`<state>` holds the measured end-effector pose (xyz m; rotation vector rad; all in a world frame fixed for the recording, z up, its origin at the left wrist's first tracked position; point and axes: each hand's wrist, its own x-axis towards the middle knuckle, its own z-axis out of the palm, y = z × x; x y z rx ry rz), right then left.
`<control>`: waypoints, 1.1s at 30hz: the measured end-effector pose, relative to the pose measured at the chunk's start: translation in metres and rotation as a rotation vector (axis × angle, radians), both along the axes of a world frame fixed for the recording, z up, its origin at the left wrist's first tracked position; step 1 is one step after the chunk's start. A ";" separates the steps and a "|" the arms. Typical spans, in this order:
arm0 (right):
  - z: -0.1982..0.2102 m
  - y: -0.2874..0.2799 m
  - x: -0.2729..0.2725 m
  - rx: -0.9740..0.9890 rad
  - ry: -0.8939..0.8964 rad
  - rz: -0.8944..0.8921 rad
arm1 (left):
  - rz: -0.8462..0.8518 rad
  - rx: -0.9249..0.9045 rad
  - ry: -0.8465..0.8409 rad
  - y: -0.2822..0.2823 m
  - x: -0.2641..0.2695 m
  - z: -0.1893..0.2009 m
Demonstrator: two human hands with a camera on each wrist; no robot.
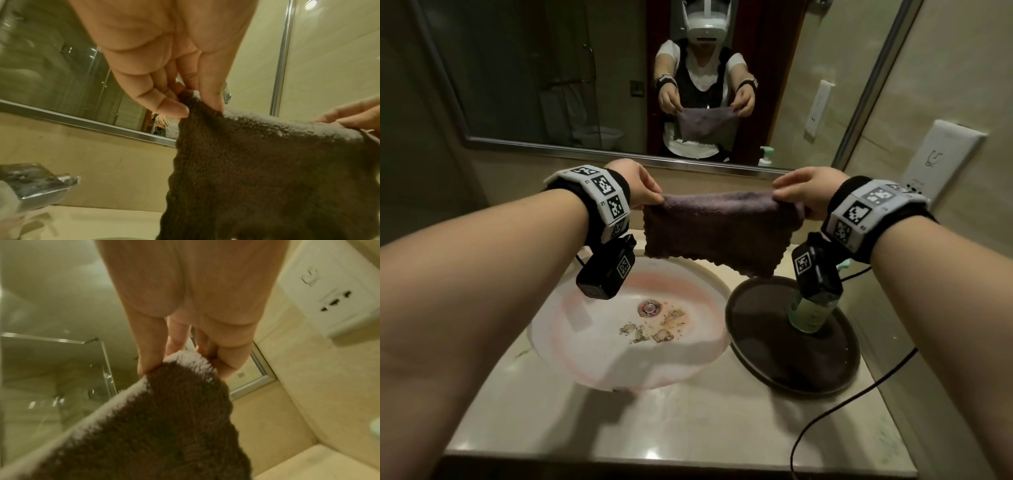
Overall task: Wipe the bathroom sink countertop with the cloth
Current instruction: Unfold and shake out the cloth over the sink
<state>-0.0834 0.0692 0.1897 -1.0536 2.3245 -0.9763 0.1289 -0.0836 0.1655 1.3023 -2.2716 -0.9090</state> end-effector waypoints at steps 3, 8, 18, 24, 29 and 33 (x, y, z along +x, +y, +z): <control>0.001 0.000 -0.001 -0.004 -0.126 0.008 | 0.005 -0.033 -0.046 0.001 0.005 0.001; 0.001 -0.005 0.001 0.115 0.163 -0.033 | 0.013 -0.136 -0.135 0.007 0.014 0.005; -0.002 -0.004 0.009 0.044 0.307 -0.059 | 0.022 -0.183 -0.253 0.020 0.027 0.013; 0.004 -0.003 0.021 0.111 0.382 -0.042 | -0.006 -0.163 -0.186 0.023 0.035 0.018; 0.002 -0.008 0.024 0.101 0.188 -0.079 | 0.035 -0.028 -0.043 0.026 0.030 0.017; -0.002 -0.007 0.029 0.081 -0.012 -0.008 | 0.030 0.090 0.047 0.029 0.028 0.019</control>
